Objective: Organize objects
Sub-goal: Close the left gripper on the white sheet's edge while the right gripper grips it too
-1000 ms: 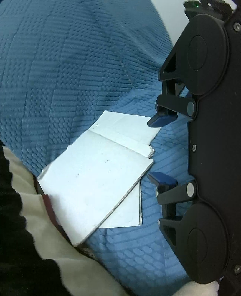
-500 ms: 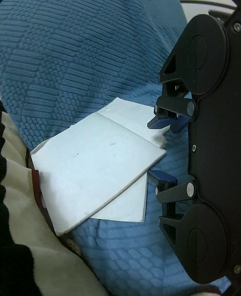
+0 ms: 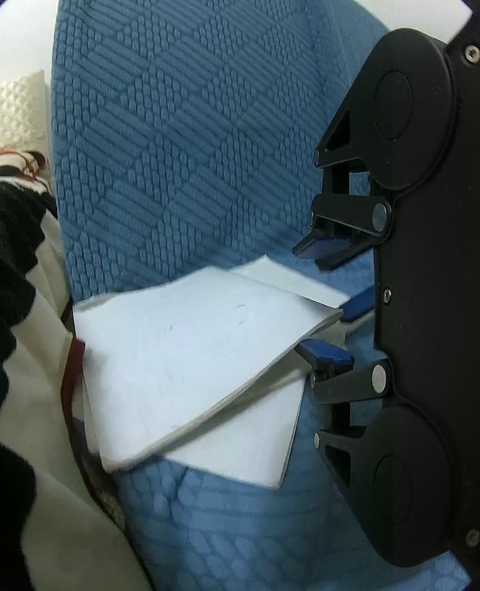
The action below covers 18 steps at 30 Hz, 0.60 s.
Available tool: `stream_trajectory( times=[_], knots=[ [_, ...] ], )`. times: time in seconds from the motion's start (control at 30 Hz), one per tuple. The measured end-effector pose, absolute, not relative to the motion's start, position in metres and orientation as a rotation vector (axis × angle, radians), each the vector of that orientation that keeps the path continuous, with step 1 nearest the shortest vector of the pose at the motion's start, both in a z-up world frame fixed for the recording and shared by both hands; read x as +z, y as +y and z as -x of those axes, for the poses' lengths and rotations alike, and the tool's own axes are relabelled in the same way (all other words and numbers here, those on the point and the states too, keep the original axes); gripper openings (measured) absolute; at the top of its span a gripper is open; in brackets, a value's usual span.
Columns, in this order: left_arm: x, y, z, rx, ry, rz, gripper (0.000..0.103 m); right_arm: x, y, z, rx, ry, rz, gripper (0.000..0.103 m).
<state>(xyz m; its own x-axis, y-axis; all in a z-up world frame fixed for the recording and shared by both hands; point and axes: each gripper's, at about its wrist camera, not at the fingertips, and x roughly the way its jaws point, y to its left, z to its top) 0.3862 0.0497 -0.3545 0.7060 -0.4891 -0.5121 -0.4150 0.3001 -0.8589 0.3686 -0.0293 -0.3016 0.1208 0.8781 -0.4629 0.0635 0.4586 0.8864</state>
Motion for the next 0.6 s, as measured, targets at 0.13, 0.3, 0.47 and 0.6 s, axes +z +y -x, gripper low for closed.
stream_trajectory(
  times=[0.13,0.3,0.47,0.6],
  knots=[
    [-0.353,0.05,-0.386,-0.078,0.83,1.342,0.045,-0.303,-0.025,-0.368,0.74,1.339,-0.955,0.035],
    [-0.358,0.051,-0.386,-0.091,0.828,1.39,0.041,-0.303,-0.02,-0.369,0.739,1.313,-0.949,0.029],
    [-0.363,0.048,-0.388,-0.101,0.843,1.401,0.041,-0.303,-0.014,-0.37,0.754,1.312,-0.933,0.019],
    [-0.366,0.05,-0.388,-0.102,0.847,1.433,0.043,-0.29,-0.009,-0.368,0.77,1.261,-0.872,0.006]
  ],
)
